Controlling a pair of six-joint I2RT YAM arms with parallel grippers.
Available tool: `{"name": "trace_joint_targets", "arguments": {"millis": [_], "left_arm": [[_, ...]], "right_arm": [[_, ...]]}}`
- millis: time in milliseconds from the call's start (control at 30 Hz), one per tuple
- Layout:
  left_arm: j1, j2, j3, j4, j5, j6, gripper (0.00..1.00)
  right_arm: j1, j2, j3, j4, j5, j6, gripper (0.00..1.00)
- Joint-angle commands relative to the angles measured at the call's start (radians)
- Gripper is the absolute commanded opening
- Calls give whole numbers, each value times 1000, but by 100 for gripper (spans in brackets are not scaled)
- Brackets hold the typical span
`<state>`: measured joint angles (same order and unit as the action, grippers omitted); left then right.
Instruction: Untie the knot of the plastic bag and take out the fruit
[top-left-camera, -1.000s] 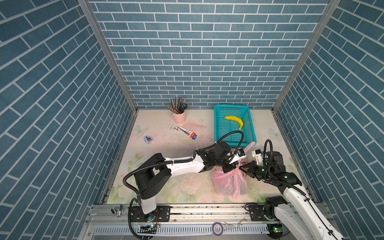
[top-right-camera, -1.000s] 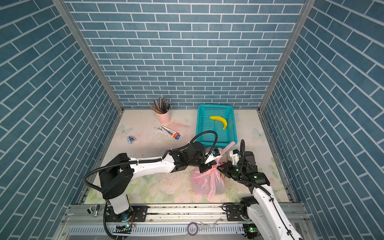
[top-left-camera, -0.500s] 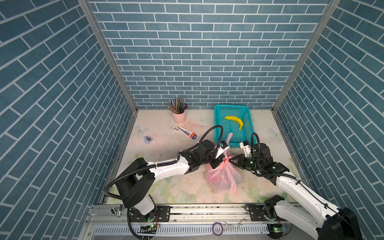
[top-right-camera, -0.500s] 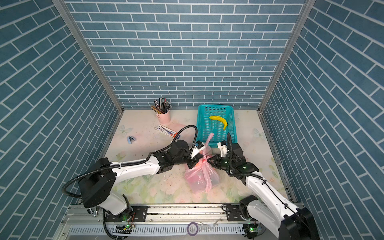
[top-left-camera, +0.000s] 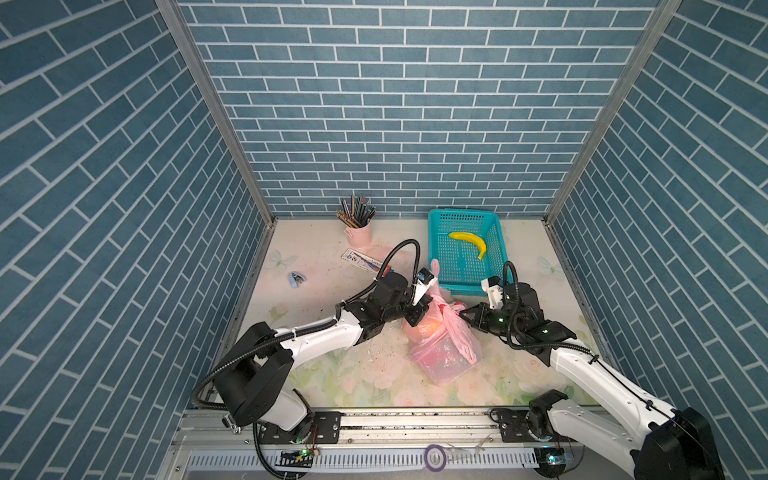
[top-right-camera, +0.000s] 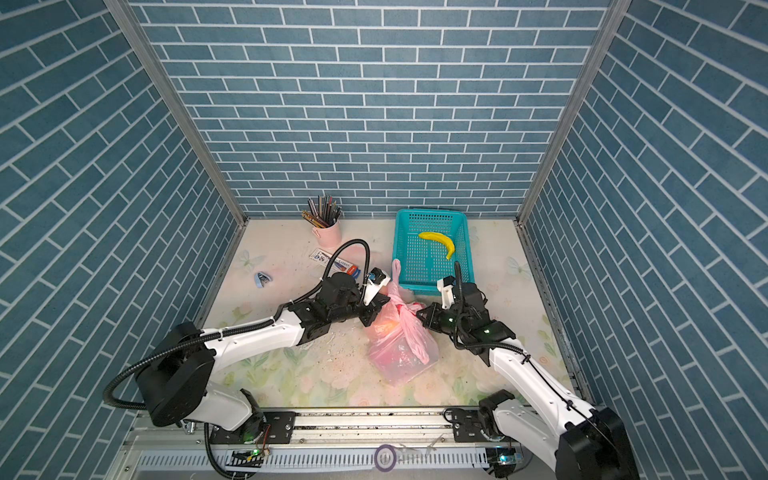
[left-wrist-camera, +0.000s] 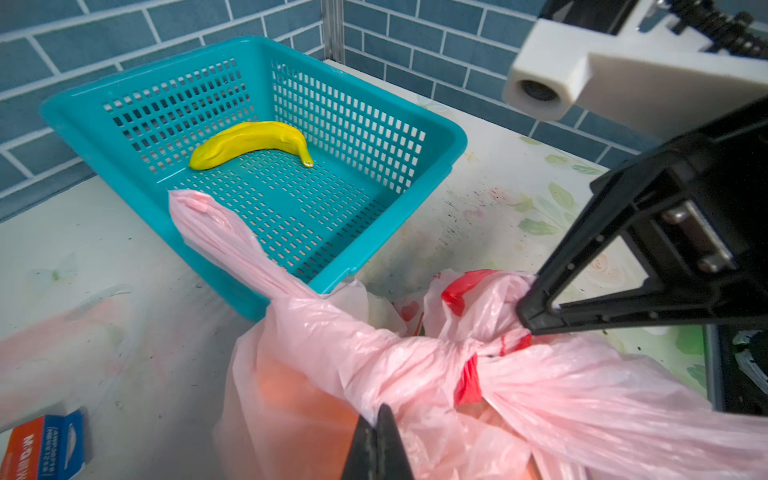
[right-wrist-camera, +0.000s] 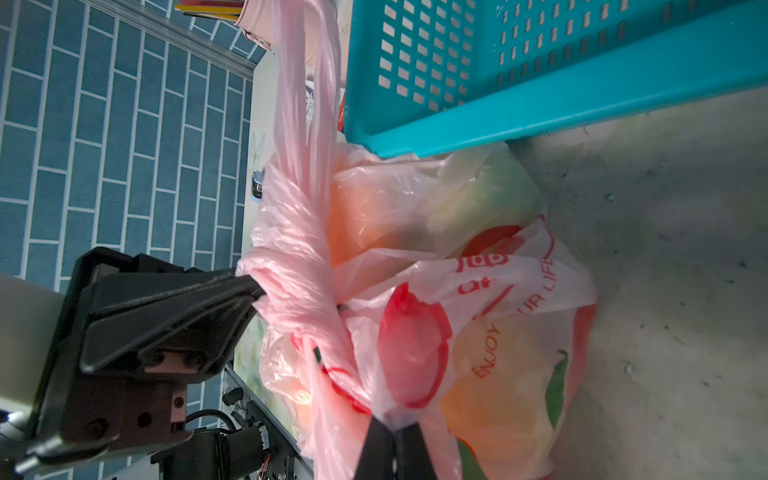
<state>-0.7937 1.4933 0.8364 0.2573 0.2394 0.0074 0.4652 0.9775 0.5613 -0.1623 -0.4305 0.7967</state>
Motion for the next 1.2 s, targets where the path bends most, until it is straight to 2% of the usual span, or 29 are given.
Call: {"name": "trace_joint_targets", "arguments": {"millis": [0,167,200,233,300,433,500,633,733,833,1000,1167], "left_arm": [[33,-23,-16,10,-51,-14,0],[37,-37,-19,11,-69,-20,0],[36,-39,-11,10,-60,-24,3],[36,-41,-2,6,-46,-26,13],[32,-44,20,1,-20,-27,24],[16,-35,88,-52,17,-9,28],[12,-15,139,-123,-1,-10,29],[11,14,211,-227,7,-6,34],[10,43,267,-295,50,19,38],[7,88,335,-374,118,59,44],[-4,153,400,-465,157,105,55],[-8,184,407,-496,193,118,55]], "right_arm": [[0,-16,2,-71,72,-34,0],[0,-27,19,-103,102,-39,1],[0,-30,31,-117,104,-45,8],[0,-32,51,-135,107,-61,15],[-1,-37,96,-188,124,-94,25],[0,-54,184,-264,150,-176,38],[0,-57,207,-268,120,-214,42],[8,-24,254,-290,22,-293,43],[28,17,286,-323,-6,-334,43],[54,58,297,-346,-5,-364,43],[81,112,289,-366,3,-391,44],[93,152,268,-374,11,-399,49]]}}
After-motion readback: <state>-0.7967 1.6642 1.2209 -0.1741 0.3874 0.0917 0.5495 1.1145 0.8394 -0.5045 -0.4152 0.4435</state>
